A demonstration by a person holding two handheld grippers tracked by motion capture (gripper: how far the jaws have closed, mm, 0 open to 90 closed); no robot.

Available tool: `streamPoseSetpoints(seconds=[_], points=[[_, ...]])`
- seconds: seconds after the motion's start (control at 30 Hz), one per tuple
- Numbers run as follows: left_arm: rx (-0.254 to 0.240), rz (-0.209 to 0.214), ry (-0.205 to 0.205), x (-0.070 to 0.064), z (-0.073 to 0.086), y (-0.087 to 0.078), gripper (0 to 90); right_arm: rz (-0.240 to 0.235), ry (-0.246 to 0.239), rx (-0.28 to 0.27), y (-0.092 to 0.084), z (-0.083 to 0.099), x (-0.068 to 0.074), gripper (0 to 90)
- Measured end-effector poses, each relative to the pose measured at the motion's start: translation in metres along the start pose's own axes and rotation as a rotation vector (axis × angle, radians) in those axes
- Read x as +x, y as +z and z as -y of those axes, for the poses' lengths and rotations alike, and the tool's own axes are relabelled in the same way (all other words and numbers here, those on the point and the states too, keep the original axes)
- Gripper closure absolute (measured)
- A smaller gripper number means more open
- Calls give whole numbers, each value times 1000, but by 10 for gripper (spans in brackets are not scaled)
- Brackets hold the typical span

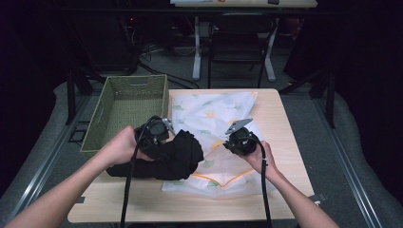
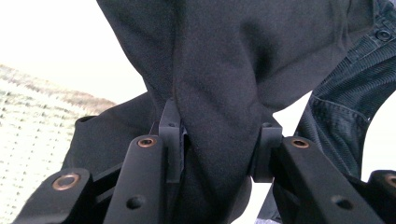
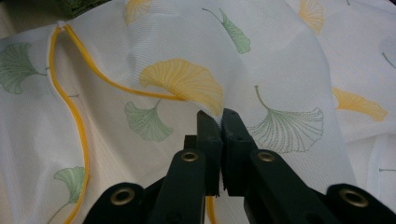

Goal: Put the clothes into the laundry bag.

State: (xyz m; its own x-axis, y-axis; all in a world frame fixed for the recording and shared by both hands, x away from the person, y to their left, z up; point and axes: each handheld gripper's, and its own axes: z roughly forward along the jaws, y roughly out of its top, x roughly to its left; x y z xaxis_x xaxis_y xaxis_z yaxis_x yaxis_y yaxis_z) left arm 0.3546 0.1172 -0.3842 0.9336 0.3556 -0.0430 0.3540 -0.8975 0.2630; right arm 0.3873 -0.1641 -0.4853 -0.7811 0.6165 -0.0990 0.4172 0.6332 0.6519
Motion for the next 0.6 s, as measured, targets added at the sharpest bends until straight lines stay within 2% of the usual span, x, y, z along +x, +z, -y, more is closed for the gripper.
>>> streamPoseSetpoints(seconds=[0.13, 0.23, 0.4, 0.47, 0.6], points=[[6, 26, 26, -4, -7, 8, 654, -1, -1, -2, 0, 0, 0, 879], [2, 55, 29, -7, -11, 17, 656, 0, 0, -3, 0, 0, 0, 879], [18, 75, 54, -13, -17, 32, 661, 0, 5, -4, 0, -1, 1, 879], [10, 83, 52, -14, -19, 37, 662, 1, 6, -4, 0, -1, 2, 879], [26, 102, 62, -15, -23, 49, 667, -5, 9, -4, 0, -1, 2, 879]])
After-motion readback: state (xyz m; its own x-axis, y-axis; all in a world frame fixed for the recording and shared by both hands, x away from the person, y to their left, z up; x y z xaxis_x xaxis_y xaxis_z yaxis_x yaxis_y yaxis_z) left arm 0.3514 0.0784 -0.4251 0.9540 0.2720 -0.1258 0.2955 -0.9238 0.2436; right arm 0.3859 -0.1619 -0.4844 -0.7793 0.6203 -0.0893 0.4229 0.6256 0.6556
